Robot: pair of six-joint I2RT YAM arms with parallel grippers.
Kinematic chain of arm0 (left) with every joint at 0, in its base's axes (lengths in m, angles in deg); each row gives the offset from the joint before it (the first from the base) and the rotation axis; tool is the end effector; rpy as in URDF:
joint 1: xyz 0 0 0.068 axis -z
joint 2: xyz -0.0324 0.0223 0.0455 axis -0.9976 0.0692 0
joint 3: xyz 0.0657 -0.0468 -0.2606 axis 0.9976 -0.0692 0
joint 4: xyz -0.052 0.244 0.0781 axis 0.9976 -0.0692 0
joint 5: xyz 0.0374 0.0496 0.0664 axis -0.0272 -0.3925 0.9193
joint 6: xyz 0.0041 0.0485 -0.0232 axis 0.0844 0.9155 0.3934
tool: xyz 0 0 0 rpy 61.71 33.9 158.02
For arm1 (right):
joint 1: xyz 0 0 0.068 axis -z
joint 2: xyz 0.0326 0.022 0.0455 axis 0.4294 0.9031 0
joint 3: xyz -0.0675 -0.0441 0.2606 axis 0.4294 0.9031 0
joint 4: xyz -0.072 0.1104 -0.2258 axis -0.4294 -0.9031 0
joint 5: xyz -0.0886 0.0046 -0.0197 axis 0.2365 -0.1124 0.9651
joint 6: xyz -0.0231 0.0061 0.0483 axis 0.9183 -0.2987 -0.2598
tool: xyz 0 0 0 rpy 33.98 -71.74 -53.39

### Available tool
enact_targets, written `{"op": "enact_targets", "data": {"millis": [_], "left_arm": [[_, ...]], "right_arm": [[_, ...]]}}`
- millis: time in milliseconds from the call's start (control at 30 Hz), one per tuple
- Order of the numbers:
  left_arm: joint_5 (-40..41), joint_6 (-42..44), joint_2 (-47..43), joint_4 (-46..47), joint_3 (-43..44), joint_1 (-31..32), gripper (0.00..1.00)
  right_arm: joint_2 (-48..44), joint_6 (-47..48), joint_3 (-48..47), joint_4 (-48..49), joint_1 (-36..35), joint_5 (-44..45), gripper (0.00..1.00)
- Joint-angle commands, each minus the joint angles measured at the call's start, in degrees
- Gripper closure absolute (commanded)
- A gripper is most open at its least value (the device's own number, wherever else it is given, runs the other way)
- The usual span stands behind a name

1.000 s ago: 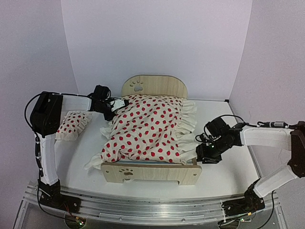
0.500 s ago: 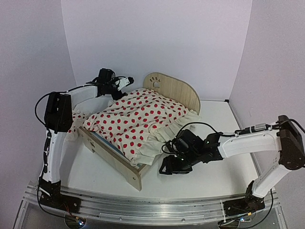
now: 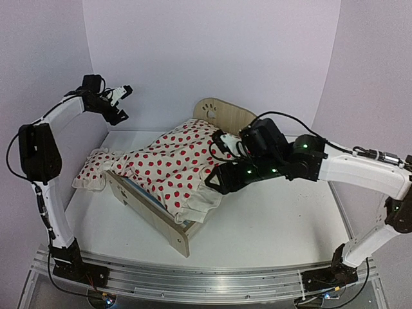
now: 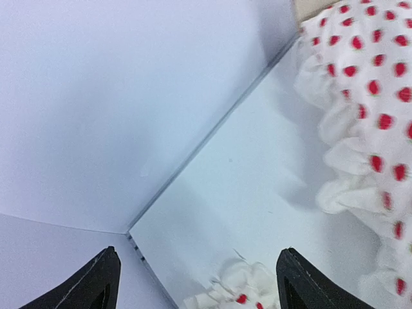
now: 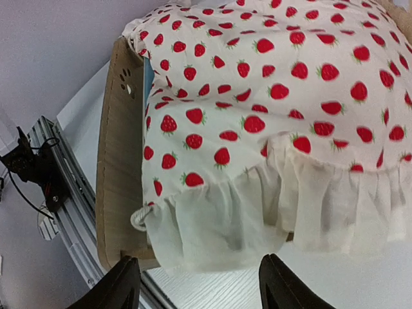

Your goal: Set up the pet bed

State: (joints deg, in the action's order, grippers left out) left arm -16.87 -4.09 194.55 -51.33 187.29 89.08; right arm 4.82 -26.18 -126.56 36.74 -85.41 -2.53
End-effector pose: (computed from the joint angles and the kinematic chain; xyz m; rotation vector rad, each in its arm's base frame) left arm 0.4607 -0.0356 0.3399 1.0859 1.8630 0.1086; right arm 0.1721 0.2920 0.3345 -0.7831 2.1517 0.6484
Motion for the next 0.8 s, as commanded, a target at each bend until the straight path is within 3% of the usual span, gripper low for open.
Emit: {"op": "enact_targets", "data": {"millis": [0, 133, 200, 400, 500, 567, 667, 767], "left_arm": [[-15.2, 8.7, -14.7, -21.4, -7.0, 1.9, 0.16], [-20.7, 18.2, -19.2, -33.6, -13.9, 2.2, 0.19], [-20.3, 20.0, -20.6, -34.4, -17.7, 3.5, 0.2], [-9.2, 17.1, -22.9, -21.8, -30.6, 10.2, 0.28], [-4.2, 16.7, -22.6, -15.0, -34.2, 11.4, 0.35], [-0.6, 16.7, -22.4, -11.5, -35.7, 11.5, 0.45], [3.6, 17.1, -22.6, -8.5, -36.4, 11.5, 0.71], [4.0, 18.4, -23.2, -9.7, -35.7, 11.5, 0.92]], "right_arm": [[11.3, 6.7, -9.9, -1.7, -2.7, 3.2, 0.34], [18.9, 8.5, -16.5, -1.7, -5.4, 3.7, 0.33], [21.9, 8.6, -18.5, -1.6, -5.7, 3.6, 0.34], [29.6, 8.2, -22.0, -1.6, -5.9, 3.6, 0.4], [30.2, 6.8, -20.6, -1.6, -5.9, 6.6, 0.56], [29.7, 6.4, -19.3, -1.5, -5.9, 8.7, 0.75], [28.6, 6.4, -17.8, -1.5, -5.9, 9.4, 0.95], [26.9, 6.4, -16.6, -1.6, -5.9, 7.5, 1.0]]}}
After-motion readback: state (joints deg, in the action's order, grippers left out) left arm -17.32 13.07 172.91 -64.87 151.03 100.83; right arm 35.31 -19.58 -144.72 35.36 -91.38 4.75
